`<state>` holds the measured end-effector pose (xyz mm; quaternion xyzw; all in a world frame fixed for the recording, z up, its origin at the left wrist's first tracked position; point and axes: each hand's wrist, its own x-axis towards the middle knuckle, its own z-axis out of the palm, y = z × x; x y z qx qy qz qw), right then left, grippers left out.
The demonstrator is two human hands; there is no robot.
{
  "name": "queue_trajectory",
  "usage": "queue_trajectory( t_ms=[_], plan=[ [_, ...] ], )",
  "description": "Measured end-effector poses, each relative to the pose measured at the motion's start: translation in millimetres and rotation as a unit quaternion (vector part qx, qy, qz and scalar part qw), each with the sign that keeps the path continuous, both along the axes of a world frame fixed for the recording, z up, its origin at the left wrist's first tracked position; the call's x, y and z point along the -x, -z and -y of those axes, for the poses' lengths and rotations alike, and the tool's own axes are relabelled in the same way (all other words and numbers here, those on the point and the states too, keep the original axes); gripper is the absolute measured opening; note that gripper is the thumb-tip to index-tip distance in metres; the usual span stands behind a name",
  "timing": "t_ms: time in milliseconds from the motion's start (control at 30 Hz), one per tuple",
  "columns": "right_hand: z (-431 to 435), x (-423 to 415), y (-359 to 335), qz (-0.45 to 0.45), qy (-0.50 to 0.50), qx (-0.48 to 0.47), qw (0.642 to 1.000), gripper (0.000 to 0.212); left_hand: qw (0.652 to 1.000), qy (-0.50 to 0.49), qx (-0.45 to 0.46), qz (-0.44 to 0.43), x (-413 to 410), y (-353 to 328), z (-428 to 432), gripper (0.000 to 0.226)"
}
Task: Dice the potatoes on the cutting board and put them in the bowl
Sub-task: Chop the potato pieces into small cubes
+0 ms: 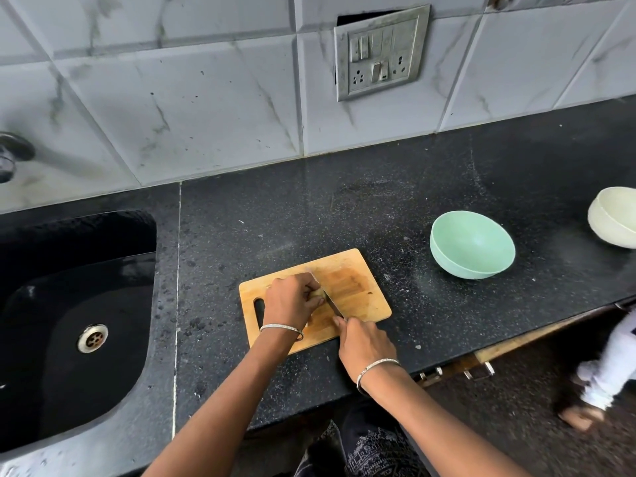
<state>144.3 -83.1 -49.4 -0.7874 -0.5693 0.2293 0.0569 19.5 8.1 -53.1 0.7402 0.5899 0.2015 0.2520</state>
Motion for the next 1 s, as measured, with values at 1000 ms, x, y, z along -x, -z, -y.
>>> queue_trajectory(
  t_ms=[1000],
  plan=[
    [5.7,-10.4,2.0,-0.058,0.02,0.012,0.998,0.055,0.965,0.192,-0.054,-0.172,-4.2,-10.5,-1.1,0.033]
  ],
)
